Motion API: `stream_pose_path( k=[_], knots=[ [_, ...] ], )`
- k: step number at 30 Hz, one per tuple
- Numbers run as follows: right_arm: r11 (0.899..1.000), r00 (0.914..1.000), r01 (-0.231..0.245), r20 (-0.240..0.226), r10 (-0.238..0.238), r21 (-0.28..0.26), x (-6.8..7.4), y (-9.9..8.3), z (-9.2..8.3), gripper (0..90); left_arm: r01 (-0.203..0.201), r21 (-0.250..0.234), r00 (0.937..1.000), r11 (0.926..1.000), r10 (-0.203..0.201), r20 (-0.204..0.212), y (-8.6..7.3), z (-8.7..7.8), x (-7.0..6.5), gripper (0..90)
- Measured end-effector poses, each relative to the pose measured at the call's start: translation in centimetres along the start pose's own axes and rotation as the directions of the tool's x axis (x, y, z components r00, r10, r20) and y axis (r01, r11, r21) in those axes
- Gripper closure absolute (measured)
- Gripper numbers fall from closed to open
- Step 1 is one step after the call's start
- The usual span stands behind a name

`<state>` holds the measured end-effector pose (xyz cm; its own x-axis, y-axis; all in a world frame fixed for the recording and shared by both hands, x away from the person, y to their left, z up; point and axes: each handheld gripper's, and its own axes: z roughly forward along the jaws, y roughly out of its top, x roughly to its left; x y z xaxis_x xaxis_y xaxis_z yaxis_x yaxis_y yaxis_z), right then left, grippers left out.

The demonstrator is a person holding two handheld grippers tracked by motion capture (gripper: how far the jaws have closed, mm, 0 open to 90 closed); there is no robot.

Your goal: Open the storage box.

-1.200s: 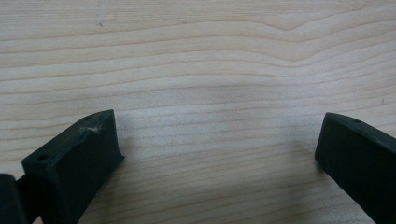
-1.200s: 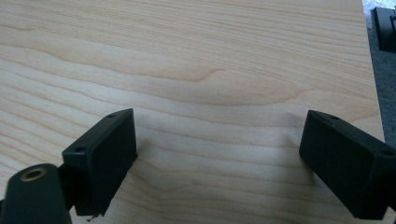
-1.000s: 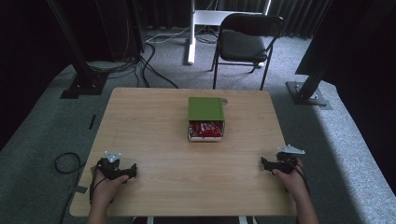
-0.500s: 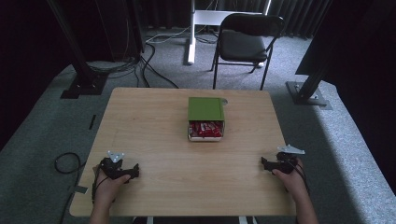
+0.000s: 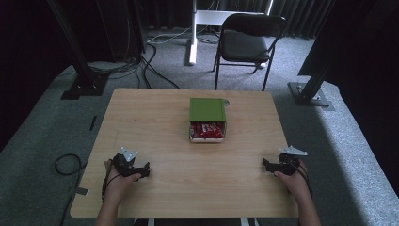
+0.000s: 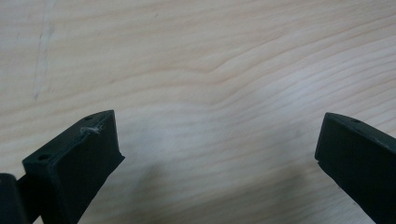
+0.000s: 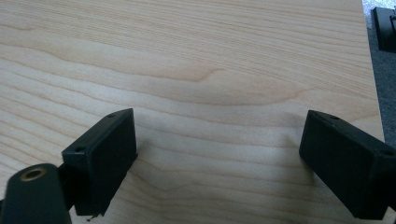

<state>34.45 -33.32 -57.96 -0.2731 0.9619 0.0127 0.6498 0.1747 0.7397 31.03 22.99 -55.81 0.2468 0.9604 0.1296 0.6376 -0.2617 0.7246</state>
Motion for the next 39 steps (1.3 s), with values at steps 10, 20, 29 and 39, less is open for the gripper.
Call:
stream_pose_path(
  k=[10, 20, 29, 39],
  knots=[
    [1.000, 1.0000, 0.000, 0.000, 0.000, 0.000, 0.0, 0.0, 0.0, 10.3, -0.101, -0.036, 0.9948, 0.9942, 0.102, 0.011, 2.2, 0.1, -2.1, 1.6],
    [1.000, 1.0000, -0.001, 0.000, 0.001, 0.000, 0.0, 0.0, 0.0, 10.3, -0.208, -0.090, 0.9771, 0.9740, 0.211, 0.028, 4.5, 0.2, -4.8, 1.7],
    [1.000, 1.0000, -0.001, 0.000, 0.001, 0.000, 0.0, 0.0, 0.0, 10.3, -0.303, -0.112, 0.9513, 0.9464, 0.307, 0.025, 5.9, 0.5, -6.8, 1.6],
    [1.000, 1.0000, 0.000, 0.000, 0.000, 0.000, 0.0, 0.0, 0.0, 10.3, -0.423, -0.158, 0.9037, 0.8923, 0.428, 0.001, 6.9, 0.7, -9.6, 1.6]
  ],
)
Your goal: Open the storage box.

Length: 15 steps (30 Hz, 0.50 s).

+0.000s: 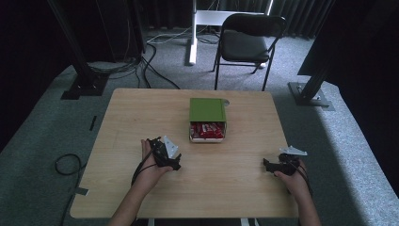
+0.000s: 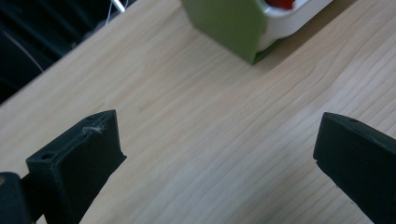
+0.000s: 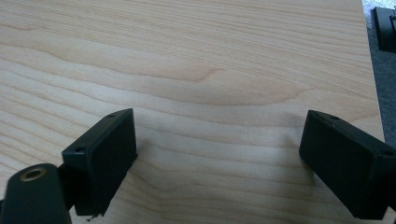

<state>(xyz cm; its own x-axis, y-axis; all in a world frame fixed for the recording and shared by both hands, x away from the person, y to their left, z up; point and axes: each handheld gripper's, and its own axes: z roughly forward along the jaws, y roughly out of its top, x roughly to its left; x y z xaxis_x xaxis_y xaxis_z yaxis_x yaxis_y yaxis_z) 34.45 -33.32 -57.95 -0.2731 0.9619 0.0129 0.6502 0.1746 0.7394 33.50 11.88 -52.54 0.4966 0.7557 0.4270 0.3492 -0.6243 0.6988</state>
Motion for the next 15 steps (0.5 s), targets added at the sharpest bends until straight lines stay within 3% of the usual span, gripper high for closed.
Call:
stream_pose_path(
  k=[6, 15],
  knots=[
    [1.000, 1.0000, 0.000, 0.000, 0.000, 0.000, 0.0, 0.0, 0.0, 10.3, -0.065, -0.018, 0.9970, 0.9977, 0.066, 0.041, 1.4, 0.4, -1.3, 1.7],
    [1.000, 1.0000, 0.000, 0.000, 0.000, 0.000, 0.0, 0.0, 0.0, 10.3, -0.207, -0.040, 0.9751, 0.9775, 0.209, 0.073, 3.2, 1.2, -3.3, 1.6]
  ],
)
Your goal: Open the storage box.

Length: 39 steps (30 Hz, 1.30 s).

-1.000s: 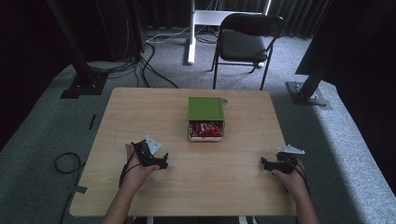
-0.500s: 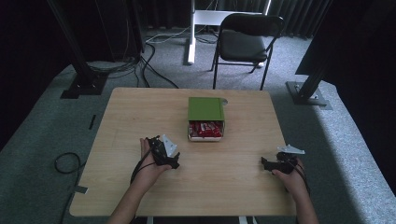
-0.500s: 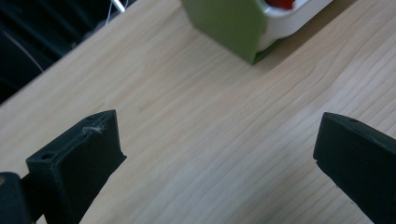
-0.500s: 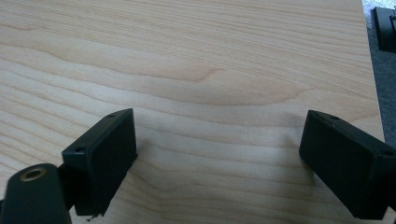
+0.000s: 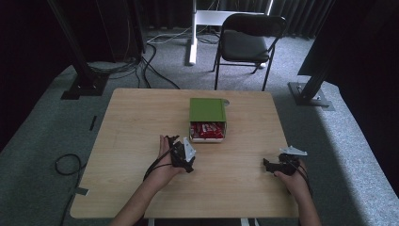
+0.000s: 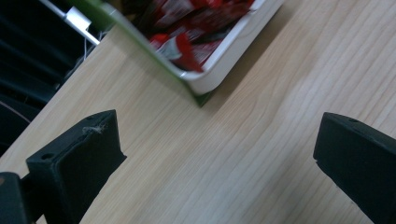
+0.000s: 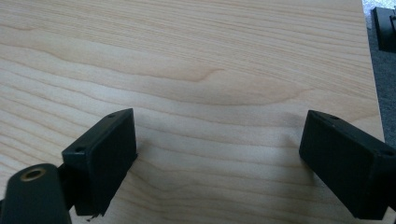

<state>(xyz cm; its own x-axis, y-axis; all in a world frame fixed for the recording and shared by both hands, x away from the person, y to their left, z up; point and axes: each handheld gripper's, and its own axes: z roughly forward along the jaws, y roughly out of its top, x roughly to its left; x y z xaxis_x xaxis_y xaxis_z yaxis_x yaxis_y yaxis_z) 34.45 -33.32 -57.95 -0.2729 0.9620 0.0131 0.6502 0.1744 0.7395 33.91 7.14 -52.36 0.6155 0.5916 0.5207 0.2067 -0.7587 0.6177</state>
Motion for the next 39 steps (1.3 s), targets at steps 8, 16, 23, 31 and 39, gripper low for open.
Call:
stream_pose_path(
  k=[8, 16, 23, 31, 39],
  knots=[
    [1.000, 1.0000, 0.000, 0.000, 0.000, 0.000, 0.0, 0.0, 0.0, 10.3, -0.098, -0.027, 0.9952, 0.9948, 0.098, 0.000, 1.4, 1.2, -1.1, 1.6],
    [1.000, 1.0000, 0.000, 0.000, 0.000, 0.000, 0.0, 0.0, 0.0, 10.3, -0.236, -0.010, 0.9708, 0.9716, 0.236, -0.045, 2.4, 2.1, -1.9, 1.6],
    [1.000, 1.0000, 0.000, 0.000, 0.000, 0.000, 0.0, 0.0, 0.0, 10.3, -0.246, -0.016, 0.9691, 0.9693, 0.245, -0.027, 2.9, 3.0, -2.4, 8.9],
    [1.000, 1.0000, 0.000, 0.000, 0.000, 0.000, 0.0, 0.0, 0.0, 10.3, -0.296, -0.008, 0.9549, 0.9551, 0.296, -0.026, 3.6, 3.3, -2.3, 12.0],
    [1.000, 1.0000, -0.001, 0.000, 0.001, 0.000, 0.0, 0.0, 0.0, 10.3, -0.306, -0.047, 0.9516, 0.9507, 0.305, -0.038, 3.8, 3.0, -2.7, 16.4]
  ],
)
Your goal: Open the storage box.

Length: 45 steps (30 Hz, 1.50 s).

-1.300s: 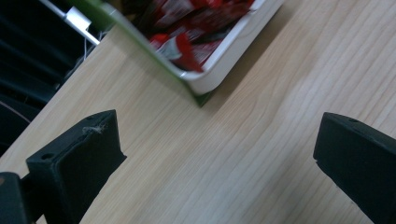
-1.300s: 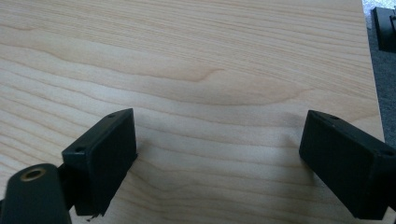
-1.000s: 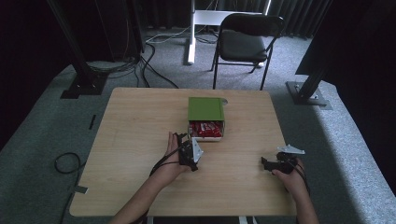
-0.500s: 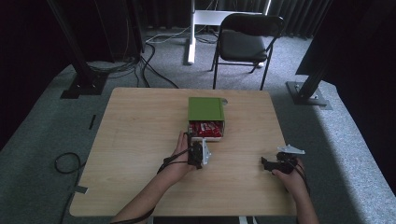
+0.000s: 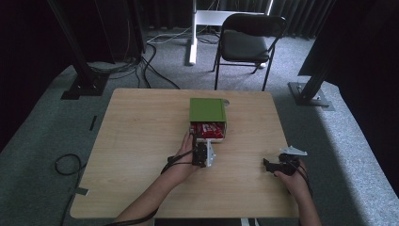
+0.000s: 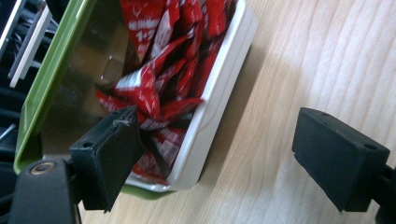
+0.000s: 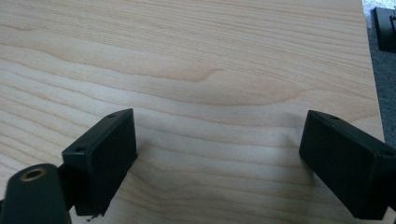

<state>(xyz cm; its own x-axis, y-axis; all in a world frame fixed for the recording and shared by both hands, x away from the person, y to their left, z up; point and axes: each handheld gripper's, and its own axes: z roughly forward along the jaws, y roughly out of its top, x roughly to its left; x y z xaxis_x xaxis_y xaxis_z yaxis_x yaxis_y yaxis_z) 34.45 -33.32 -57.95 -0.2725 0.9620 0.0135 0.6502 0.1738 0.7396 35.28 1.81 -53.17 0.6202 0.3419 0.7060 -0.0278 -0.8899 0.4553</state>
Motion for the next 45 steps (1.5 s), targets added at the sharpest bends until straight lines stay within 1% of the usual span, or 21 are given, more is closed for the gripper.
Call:
stream_pose_path(
  k=[1, 4, 7, 9, 11, 12, 14, 16, 19, 21, 22, 24, 25, 28, 31, 32, 33, 36, 37, 41, 45],
  knots=[
    [1.000, 1.0000, 0.001, 0.000, -0.001, 0.000, 0.0, 0.0, 0.0, 10.3, 0.002, 0.003, 1.0000, 1.0000, -0.002, 0.006, 0.0, 0.1, 0.0, 16.4],
    [1.000, 1.0000, 0.000, 0.000, 0.000, 0.000, 0.0, 0.0, 0.0, 10.3, -0.015, 0.029, 0.9999, 0.9995, 0.015, 0.005, -0.3, 0.5, 0.0, 16.4],
    [1.000, 1.0000, 0.001, 0.000, -0.001, 0.000, 0.0, 0.0, 0.0, 10.3, -0.020, 0.029, 0.9998, 0.9994, 0.020, 0.005, -0.3, 0.8, 0.1, 16.5],
    [1.000, 1.0000, 0.000, 0.000, 0.000, 0.000, 0.0, 0.0, 0.0, 10.3, -0.018, 0.025, 0.9998, 0.9995, 0.017, 0.005, -0.2, 0.8, 0.1, 21.6],
    [1.000, 1.0000, 0.000, 0.000, 0.000, 0.000, 0.0, 0.0, 0.0, 10.3, -0.035, 0.012, 0.9994, 0.9993, 0.035, -0.003, -0.2, 0.9, 0.1, 24.5],
    [1.000, 1.0000, 0.001, 0.000, -0.001, 0.000, 0.0, 0.0, 0.0, 10.3, -0.033, 0.010, 0.9994, 0.9994, 0.033, -0.009, -0.2, 1.1, 0.2, 26.4],
    [1.000, 1.0000, 0.000, 0.000, 0.000, 0.000, 0.0, 0.0, 0.0, 10.3, -0.017, 0.012, 0.9998, 0.9998, 0.017, -0.010, -0.2, 1.2, 0.5, 30.7],
    [1.000, 1.0000, 0.000, 0.000, 0.000, 0.000, 0.0, 0.0, 0.0, 10.3, -0.024, 0.027, 0.9997, 0.9993, 0.024, -0.008, -0.2, 1.4, 0.6, 32.4],
    [1.000, 1.0000, 0.000, 0.000, 0.000, 0.000, 0.0, 0.0, 0.0, 10.3, -0.056, 0.032, 0.9982, 0.9979, 0.057, -0.020, -0.5, 2.1, 0.8, 33.2],
    [1.000, 1.0000, 0.000, 0.000, 0.000, 0.000, 0.0, 0.0, 0.0, 10.3, -0.086, 0.040, 0.9957, 0.9955, 0.088, -0.029, -0.6, 2.5, 0.9, 33.5],
    [1.000, 1.0000, 0.000, 0.000, 0.000, 0.000, 0.0, 0.0, 0.0, 10.3, -0.093, 0.044, 0.9949, 0.9947, 0.095, -0.034, -0.6, 2.6, 0.9, 35.1],
    [1.000, 1.0000, 0.000, 0.000, 0.000, 0.000, 0.0, 0.0, 0.0, 10.3, -0.088, 0.043, 0.9952, 0.9952, 0.089, -0.040, -0.6, 2.9, 0.8, 35.2],
    [1.000, 1.0000, 0.000, 0.000, 0.000, 0.000, 0.0, 0.0, 0.0, 10.3, -0.095, 0.047, 0.9941, 0.9944, 0.097, -0.047, -0.6, 3.0, 0.8, 35.4],
    [1.000, 1.0000, 0.000, 0.000, 0.000, 0.000, 0.0, 0.0, 0.0, 10.3, -0.119, 0.050, 0.9902, 0.9917, 0.122, -0.069, -0.6, 3.1, 0.7, 39.1],
    [1.000, 1.0000, 0.000, 0.000, 0.000, 0.000, 0.0, 0.0, 0.0, 10.3, -0.153, 0.069, 0.9832, 0.9859, 0.159, -0.091, -0.6, 3.3, 0.7, 42.8],
    [1.000, 1.0000, 0.000, 0.000, 0.000, 0.000, 0.0, 0.0, 0.0, 10.3, -0.144, 0.069, 0.9836, 0.9871, 0.151, -0.100, -0.6, 3.4, 0.7, 46.5],
    [1.000, 1.0000, 0.000, 0.000, 0.000, 0.000, 0.0, 0.0, 0.0, 10.3, -0.144, 0.069, 0.9836, 0.9871, 0.151, -0.100, -0.6, 3.4, 0.7, 47.7],
    [1.000, 1.0000, 0.000, 0.000, 0.000, 0.000, 0.0, 0.0, 0.0, 10.3, -0.159, 0.076, 0.9794, 0.9843, 0.167, -0.113, -0.7, 3.7, 0.6, 49.6],
    [1.000, 1.0000, 0.000, 0.000, 0.000, 0.000, 0.0, 0.0, 0.0, 10.3, -0.151, 0.071, 0.9811, 0.9860, 0.158, -0.112, -0.7, 3.8, 0.6, 50.4],
    [1.000, 1.0000, -0.001, 0.001, 0.001, 0.000, 0.0, 0.0, 0.0, 10.4, -0.153, 0.077, 0.9796, 0.9852, 0.162, -0.119, -0.7, 4.2, 0.5, 52.9],
    [1.000, 1.0000, -0.002, 0.003, 0.002, 0.000, 0.0, 0.0, 0.0, 10.4, -0.146, 0.099, 0.9804, 0.9843, 0.157, -0.119, -0.6, 4.2, 0.3, 56.4]
  ],
)
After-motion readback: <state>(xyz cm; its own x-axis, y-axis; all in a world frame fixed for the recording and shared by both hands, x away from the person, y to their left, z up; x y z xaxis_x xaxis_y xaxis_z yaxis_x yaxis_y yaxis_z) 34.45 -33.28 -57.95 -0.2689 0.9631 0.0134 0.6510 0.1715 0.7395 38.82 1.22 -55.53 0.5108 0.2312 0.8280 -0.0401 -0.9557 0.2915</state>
